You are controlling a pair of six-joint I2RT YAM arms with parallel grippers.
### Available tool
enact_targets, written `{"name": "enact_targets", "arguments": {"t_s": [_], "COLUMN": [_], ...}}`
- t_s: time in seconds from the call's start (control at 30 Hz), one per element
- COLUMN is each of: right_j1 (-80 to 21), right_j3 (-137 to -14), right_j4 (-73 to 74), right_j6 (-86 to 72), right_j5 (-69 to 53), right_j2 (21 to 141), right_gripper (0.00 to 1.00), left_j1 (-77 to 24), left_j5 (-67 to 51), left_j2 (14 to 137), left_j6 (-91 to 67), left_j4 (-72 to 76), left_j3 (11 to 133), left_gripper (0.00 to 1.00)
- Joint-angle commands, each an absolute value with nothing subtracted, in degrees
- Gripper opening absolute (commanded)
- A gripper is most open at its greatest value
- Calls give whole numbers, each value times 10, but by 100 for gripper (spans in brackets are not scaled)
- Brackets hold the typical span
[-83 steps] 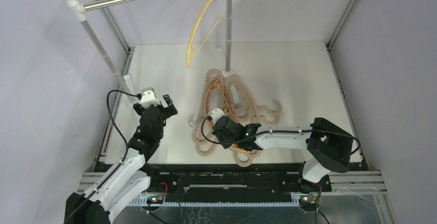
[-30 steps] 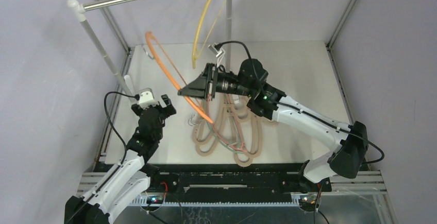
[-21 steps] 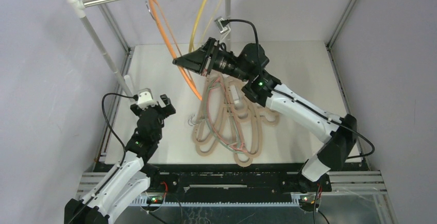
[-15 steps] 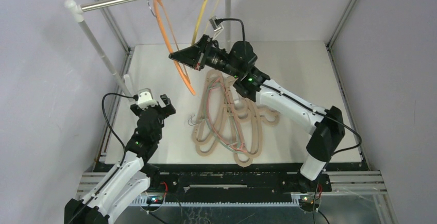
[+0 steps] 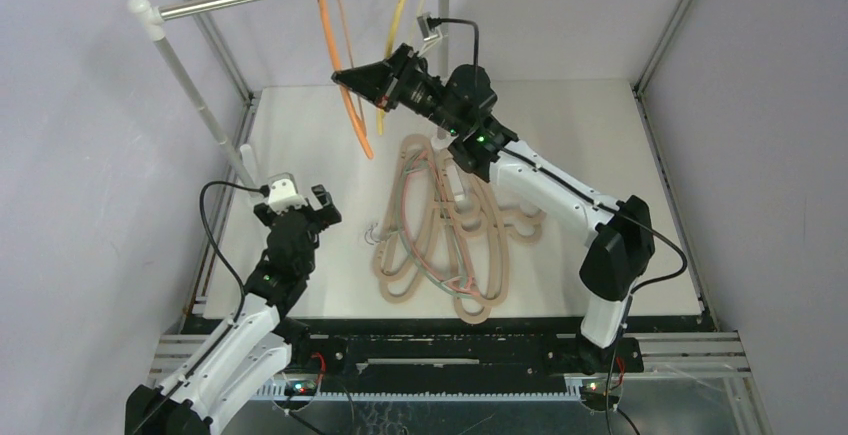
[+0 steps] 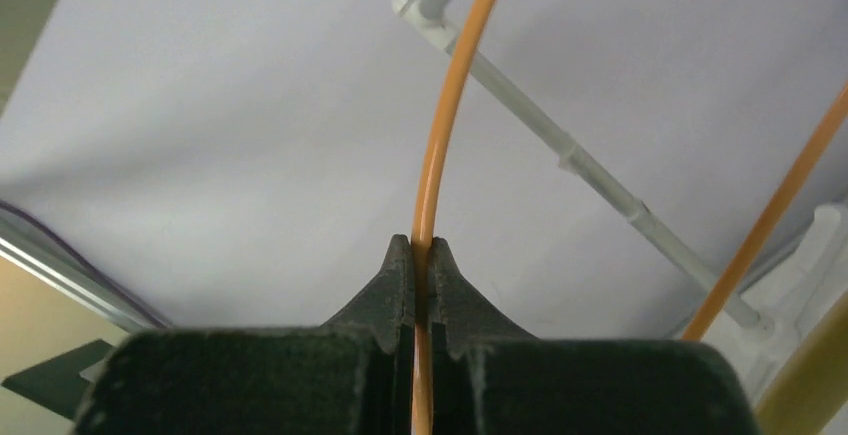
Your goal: Organize the hangers
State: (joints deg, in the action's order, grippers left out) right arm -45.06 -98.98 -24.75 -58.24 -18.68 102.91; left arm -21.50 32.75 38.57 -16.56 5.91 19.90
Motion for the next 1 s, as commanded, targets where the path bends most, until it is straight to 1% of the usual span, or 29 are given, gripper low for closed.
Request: {"name": "enact_targets", "arguments": {"t_s": [0.0, 0.3, 0.53, 0.67, 0.97], "right_j1": [-441, -420, -408, -396, -358], "right_j3": [-1040, -1053, -1034, -1000, -880], "right_j4": [-309, -314, -326, -331, -366], "right_j6": [-588, -613, -610, -605, -629], "right_j5": [-175, -150, -132, -113, -86], "right_j2": [1033, 1066, 1058, 1036, 974], "right_gripper": [0, 0, 0, 0, 0], "left_j1": [-218, -218, -217, -217, -218], "left_j5": [323, 318, 316, 315, 315], "left_j2": [386, 389, 396, 400, 403], "left_j6": [-168, -168, -168, -168, -171], "left_j4": [80, 82, 85, 87, 90], "left_j3": [191, 191, 191, 192, 187], "left_gripper": [99, 99, 99, 99, 99]}}
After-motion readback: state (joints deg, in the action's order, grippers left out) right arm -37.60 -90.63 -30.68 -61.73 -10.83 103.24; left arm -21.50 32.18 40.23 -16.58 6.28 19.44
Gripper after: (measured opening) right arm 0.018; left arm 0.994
